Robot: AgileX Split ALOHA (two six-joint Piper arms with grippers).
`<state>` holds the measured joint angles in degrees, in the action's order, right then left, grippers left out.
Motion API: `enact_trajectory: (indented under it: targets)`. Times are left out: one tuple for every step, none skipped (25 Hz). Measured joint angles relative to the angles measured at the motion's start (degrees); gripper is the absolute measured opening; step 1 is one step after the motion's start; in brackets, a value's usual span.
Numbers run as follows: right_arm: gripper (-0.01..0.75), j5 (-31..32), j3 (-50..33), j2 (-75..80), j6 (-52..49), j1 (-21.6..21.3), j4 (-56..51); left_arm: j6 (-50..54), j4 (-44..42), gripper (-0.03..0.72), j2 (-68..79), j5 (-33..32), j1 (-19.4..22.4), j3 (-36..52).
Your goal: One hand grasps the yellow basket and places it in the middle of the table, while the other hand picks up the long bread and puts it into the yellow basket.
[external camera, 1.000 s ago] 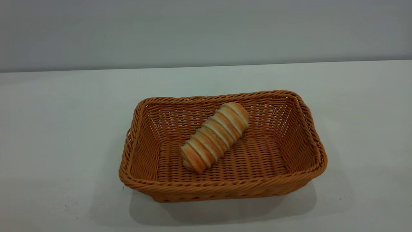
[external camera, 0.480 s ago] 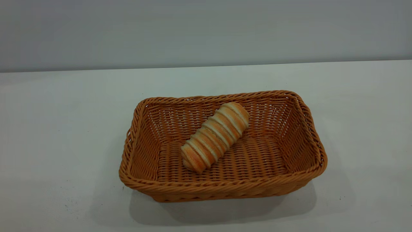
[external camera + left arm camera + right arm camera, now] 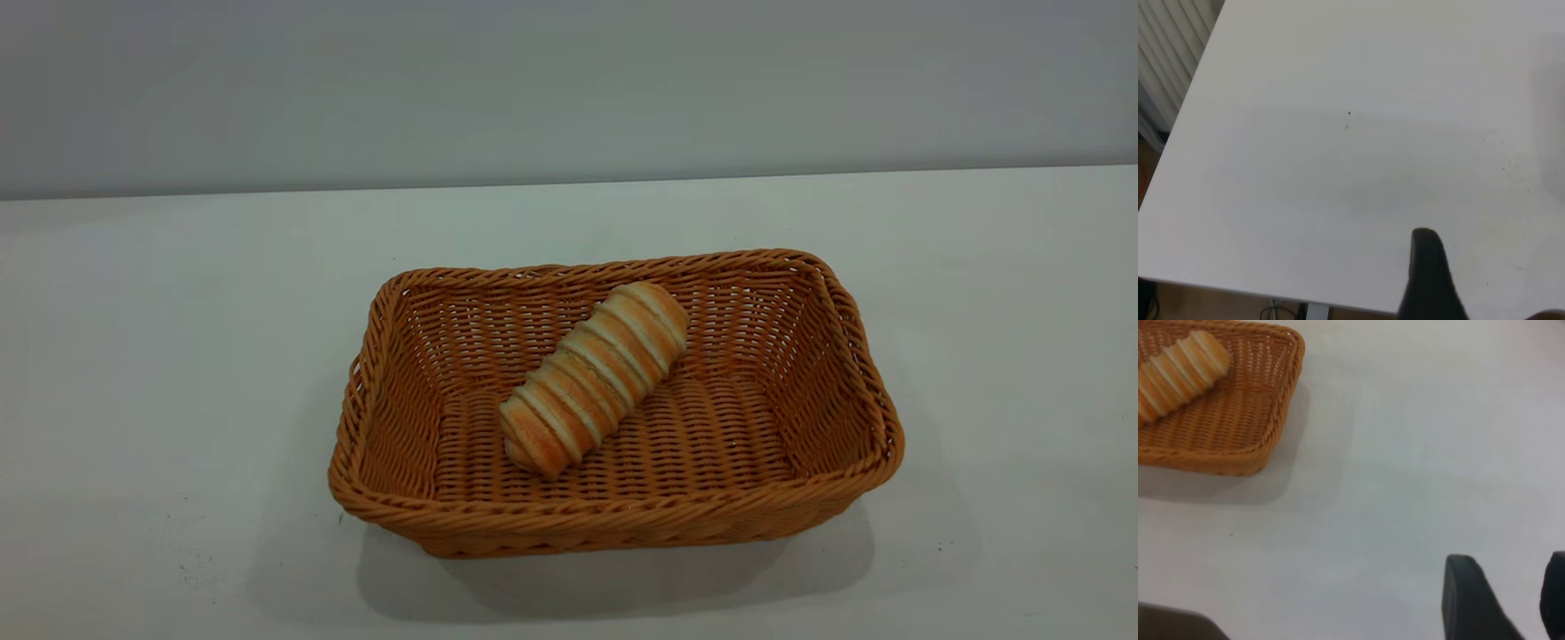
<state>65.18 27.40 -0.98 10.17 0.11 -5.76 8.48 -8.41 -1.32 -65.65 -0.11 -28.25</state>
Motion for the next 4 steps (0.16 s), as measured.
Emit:
enact_trajectory:
  targets:
    - [0.305,0.0,0.0,0.0,0.0,0.0,0.0,0.0,0.0,0.559,0.0,0.0,0.0,0.0]
    - [0.305,0.0,0.0,0.0,0.0,0.0,0.0,0.0,0.0,0.559,0.0,0.0,0.0,0.0]
    - [0.305,0.0,0.0,0.0,0.0,0.0,0.0,0.0,0.0,0.559,0.0,0.0,0.0,0.0]
    - [0.305,0.0,0.0,0.0,0.0,0.0,-0.1,0.0,0.0,0.559,0.0,0.0,0.0,0.0]
